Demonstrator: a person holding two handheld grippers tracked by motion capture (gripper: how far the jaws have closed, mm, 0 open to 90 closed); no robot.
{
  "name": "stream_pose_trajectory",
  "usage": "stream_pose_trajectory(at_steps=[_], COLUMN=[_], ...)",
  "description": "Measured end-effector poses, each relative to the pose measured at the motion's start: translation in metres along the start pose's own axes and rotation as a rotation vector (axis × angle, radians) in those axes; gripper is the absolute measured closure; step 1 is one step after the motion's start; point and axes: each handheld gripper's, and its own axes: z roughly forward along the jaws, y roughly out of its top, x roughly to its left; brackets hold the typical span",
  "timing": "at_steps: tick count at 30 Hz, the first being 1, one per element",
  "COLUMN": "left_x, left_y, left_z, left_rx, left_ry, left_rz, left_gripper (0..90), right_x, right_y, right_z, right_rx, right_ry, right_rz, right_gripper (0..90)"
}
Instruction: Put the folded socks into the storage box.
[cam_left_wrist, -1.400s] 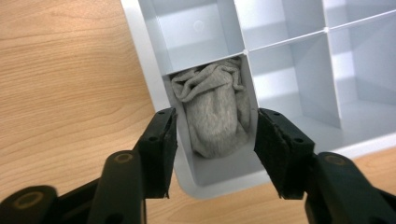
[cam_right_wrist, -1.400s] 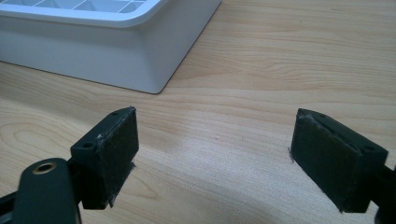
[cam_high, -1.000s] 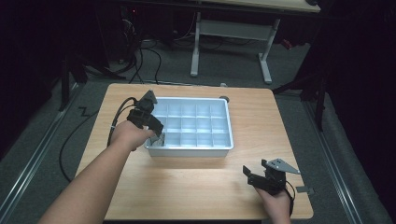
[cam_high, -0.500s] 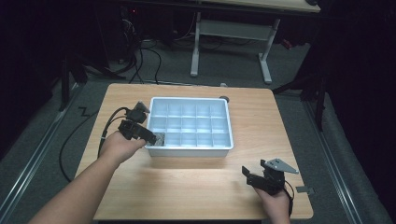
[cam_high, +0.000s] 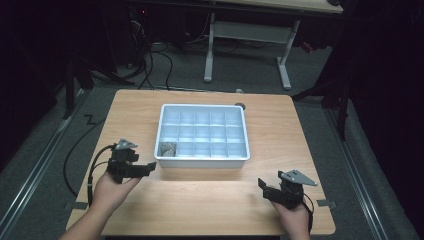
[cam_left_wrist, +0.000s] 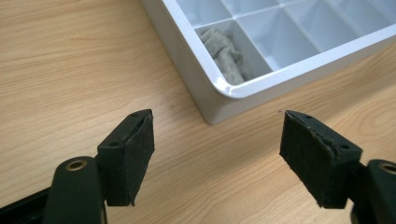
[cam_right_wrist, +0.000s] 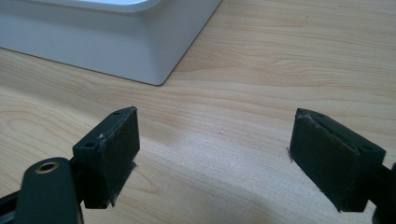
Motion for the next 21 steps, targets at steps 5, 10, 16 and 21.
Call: stream_pose_trajectory(at_steps=[5,10,16,21], left_x=[0.022,0.036,0.044,0.052], left_y=[-0.028,-0.051,-0.055,-0.062], left_z=[-0.016,-0.028,-0.045,-0.033], left_rx=[-0.106,-0.177,-0.361,-0.244], left_ry=[-0.075,-0.122,-0.181,-0.172], left_rz=[-0.043,-0.051,-0.002,-0.029], left_gripper=[25.3,23.3,14.6,14.7], right_x=[0.004,0.005,0.003,0.003], right_y=[-0.001,-0.004,-0.006,-0.006], right_z=[0.001,0.001,0.000,0.003], right_rx=[0.000,-0.010,-0.033,-0.026], right_ry=[0.006,0.012,-0.009,-0.032], right_rz=[-0.016,-0.036,-0.052,-0.053], right_gripper=[16.1,16.1,16.0,15.9])
